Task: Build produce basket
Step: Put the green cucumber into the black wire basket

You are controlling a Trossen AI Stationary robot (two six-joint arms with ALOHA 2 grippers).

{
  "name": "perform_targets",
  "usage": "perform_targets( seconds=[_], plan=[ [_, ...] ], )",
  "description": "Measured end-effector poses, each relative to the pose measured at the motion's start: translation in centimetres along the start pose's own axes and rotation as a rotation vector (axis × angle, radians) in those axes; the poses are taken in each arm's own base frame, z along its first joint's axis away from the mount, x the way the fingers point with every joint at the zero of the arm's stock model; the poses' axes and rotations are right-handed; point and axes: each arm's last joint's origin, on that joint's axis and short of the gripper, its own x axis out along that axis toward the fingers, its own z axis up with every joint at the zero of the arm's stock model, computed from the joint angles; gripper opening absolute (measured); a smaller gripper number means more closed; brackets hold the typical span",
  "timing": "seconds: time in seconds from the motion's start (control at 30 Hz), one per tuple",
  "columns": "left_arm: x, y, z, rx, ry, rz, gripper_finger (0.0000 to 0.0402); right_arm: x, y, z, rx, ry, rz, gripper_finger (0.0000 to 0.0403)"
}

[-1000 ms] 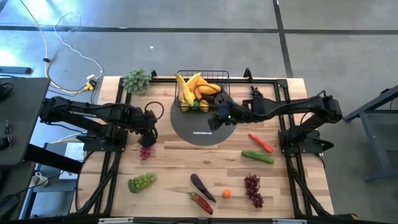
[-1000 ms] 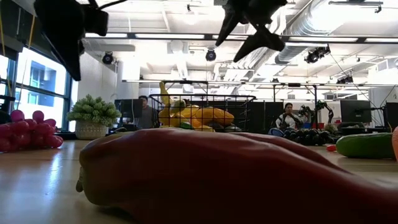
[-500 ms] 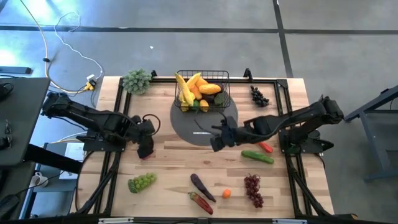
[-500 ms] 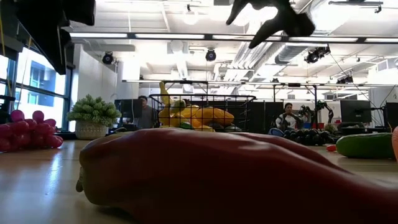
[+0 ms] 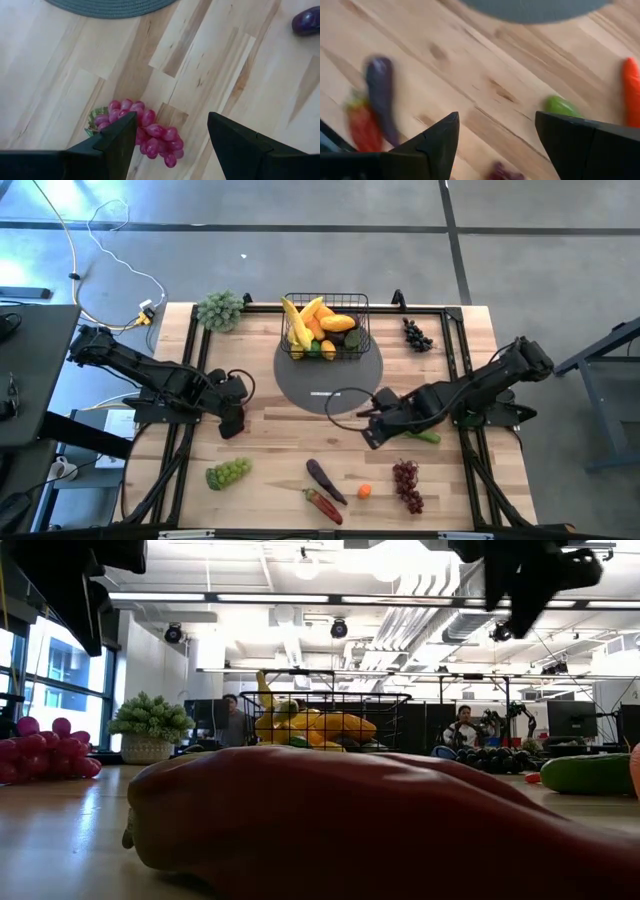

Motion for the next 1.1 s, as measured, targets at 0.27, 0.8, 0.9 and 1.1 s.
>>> perform_targets(
  seconds=[0.27,0.8,0.9,1.1],
  plan=[
    [0.0,0.1,0.1,-0.002,-0.015,0.014,0.0232,-0.2,-1.1,-1.1,-0.187,0.097,-0.108,0.0243],
    [0.0,0.0,0.1,-0.011,-0.018,0.010,0.0232,3.2,-4.3,-1.9,-0.290,0.259,-0.310,0.0243],
    [0.0,0.0,0.1,-0.011,-0.018,0.010,0.0232,4.1,-4.7,-2.0,-0.284,0.276,-0.300,0.0243],
    [0.0,0.0,0.1,-0.012,-0.021,0.008,0.0232,5.9,-5.8,-1.7,-0.306,0.315,-0.285,0.0243]
  ],
)
